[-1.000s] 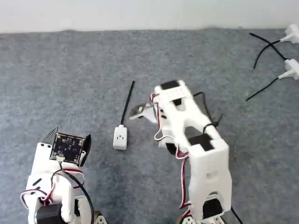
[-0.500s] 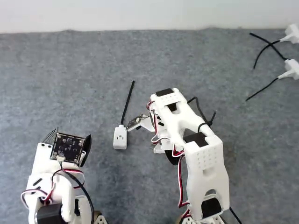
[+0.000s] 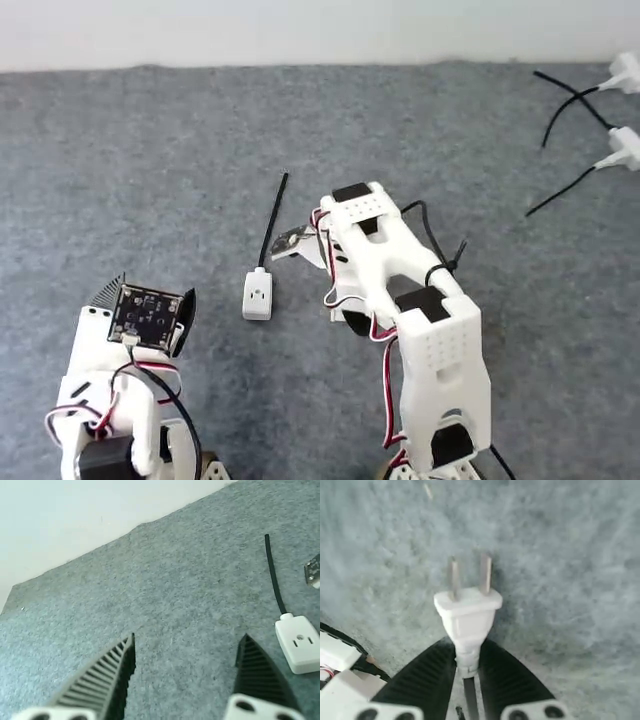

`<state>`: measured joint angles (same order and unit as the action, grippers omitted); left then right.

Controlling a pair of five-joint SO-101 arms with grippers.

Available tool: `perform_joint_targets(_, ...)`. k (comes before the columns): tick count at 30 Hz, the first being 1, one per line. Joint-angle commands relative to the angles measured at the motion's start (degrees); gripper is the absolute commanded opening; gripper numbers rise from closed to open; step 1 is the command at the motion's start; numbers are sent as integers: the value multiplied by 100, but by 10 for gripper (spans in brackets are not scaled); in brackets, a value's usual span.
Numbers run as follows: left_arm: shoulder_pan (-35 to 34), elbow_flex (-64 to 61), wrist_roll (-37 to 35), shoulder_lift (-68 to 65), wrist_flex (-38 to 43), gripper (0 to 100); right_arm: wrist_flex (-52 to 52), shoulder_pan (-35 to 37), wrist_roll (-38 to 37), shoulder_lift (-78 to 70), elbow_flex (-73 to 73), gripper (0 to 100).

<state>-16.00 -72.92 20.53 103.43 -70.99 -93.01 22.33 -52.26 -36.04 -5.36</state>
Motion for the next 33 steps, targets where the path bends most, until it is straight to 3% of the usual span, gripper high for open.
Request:
perform_joint_targets(1,-9,92,53,88,9,315,-400,127,343,391,-774,157)
perform_joint_targets(5,0,92,53,88,18,316,-453,154,325,374,-1046,335)
perform_joint_targets(8,9,92,62,88,26,316,-497,312,316,374,-1037,396)
perform_joint_targets(18,114,382,264,88,193,316,-242,488,-571,365,-1073,325)
perform_joint_targets(33,185,347,264,88,97,316,4,391,-545,-514,-1073,74)
